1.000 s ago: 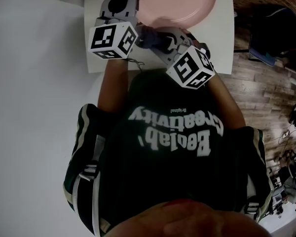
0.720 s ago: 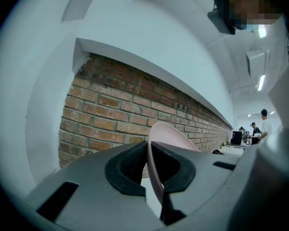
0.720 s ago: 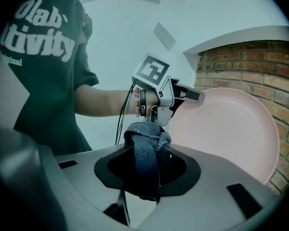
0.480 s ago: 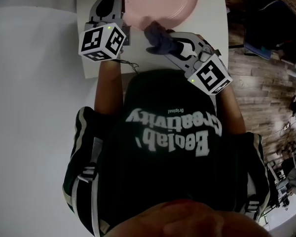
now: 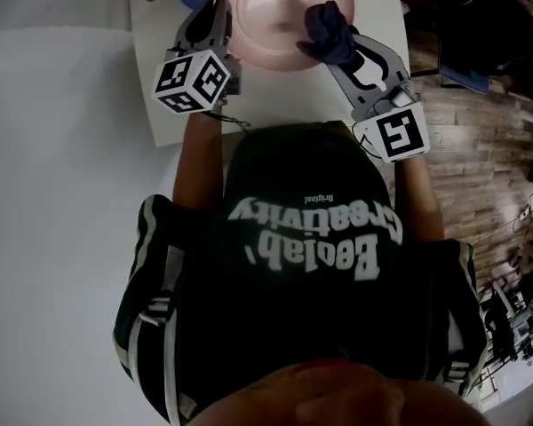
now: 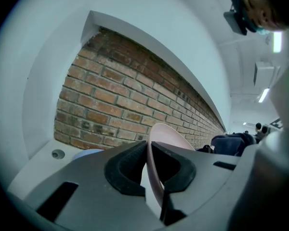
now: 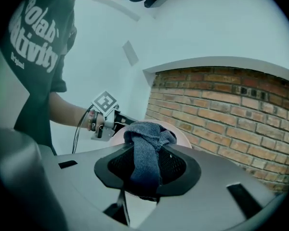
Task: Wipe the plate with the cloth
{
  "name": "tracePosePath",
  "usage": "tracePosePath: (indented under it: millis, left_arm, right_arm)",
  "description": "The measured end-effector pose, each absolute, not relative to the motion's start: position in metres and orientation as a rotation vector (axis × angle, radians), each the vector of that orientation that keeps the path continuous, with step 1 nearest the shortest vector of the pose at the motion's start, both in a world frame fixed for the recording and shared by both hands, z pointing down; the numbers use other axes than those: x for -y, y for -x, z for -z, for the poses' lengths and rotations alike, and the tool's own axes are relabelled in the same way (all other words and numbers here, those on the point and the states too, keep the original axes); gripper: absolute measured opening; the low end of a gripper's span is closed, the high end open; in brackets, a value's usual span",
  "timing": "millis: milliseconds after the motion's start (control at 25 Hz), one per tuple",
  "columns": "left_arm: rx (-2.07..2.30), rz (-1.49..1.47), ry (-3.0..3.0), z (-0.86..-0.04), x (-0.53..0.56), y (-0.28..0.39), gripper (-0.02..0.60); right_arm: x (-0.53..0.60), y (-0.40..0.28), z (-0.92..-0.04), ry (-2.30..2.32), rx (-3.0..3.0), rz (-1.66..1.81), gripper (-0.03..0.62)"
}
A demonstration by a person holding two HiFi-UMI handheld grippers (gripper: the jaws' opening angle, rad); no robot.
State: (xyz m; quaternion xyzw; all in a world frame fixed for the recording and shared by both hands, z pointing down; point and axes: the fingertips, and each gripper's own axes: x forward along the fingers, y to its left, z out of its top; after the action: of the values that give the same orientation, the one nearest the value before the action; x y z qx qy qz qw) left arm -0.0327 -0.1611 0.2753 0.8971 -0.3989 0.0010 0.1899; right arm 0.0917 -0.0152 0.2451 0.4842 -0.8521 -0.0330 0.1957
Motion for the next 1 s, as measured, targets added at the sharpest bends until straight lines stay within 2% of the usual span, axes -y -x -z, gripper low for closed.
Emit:
tracePosePath:
  millis: [560,1000]
  left_arm:
    - [0.971,-0.327,-2.278,-0.417,0.137,0.007,0.028]
    - [1.033,-0.583,-2.213,-0.48,0.123,0.015,0.022]
  right_arm:
    - [0.018,-0.126,-0.266,-1.412,2.33,-0.005,0.12]
    - [0.014,-0.132,-0.276,-1.379,2.255,0.01,0.12]
